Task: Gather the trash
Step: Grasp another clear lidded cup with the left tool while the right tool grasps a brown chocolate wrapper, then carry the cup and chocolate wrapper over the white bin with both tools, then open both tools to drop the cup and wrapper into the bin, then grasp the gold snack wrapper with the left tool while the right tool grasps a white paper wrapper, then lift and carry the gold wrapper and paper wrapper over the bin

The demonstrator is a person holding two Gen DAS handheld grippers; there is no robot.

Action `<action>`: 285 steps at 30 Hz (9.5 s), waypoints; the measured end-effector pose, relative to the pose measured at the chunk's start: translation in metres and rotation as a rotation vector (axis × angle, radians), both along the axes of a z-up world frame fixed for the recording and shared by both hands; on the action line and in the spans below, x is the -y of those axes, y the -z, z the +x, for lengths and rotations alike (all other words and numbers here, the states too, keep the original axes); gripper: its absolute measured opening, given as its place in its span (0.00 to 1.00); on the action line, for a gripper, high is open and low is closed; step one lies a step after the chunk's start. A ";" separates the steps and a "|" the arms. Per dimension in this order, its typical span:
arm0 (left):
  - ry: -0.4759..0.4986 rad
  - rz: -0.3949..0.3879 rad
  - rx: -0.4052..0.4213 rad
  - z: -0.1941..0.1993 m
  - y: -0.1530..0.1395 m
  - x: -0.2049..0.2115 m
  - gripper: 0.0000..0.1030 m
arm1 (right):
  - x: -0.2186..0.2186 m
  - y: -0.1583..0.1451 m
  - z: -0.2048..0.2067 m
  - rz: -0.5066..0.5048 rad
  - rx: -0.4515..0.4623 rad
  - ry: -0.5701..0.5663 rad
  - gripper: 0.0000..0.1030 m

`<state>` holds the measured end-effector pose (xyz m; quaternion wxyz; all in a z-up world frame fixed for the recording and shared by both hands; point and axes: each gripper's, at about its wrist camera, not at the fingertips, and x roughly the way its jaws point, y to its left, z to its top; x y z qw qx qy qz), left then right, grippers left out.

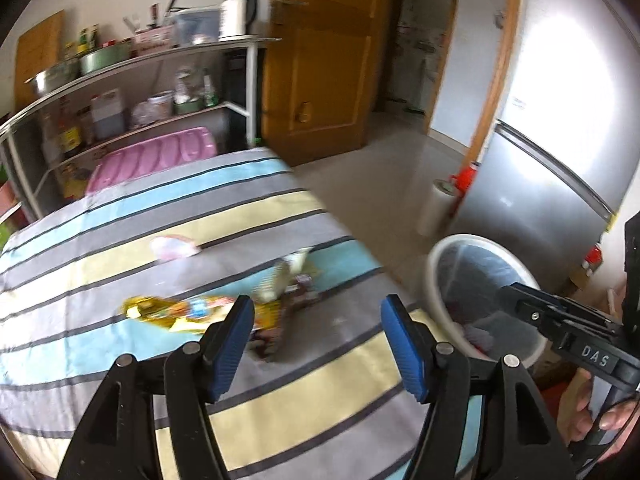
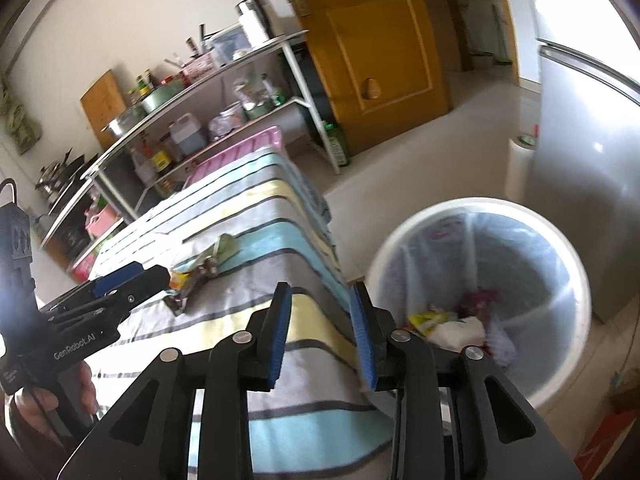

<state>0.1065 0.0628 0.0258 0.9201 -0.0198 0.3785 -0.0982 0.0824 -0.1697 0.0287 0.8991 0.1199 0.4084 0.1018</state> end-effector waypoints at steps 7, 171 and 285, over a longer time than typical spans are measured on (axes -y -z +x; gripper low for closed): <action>-0.104 -0.005 -0.010 -0.003 0.006 -0.052 0.69 | -0.044 0.007 0.017 -0.015 -0.009 -0.083 0.39; 0.312 0.033 -0.104 0.018 0.025 0.182 0.61 | 0.140 0.036 -0.017 -0.073 -0.108 0.298 0.41; -0.152 -0.056 -0.170 0.031 0.046 -0.103 0.25 | -0.142 0.025 0.085 -0.122 -0.016 -0.179 0.15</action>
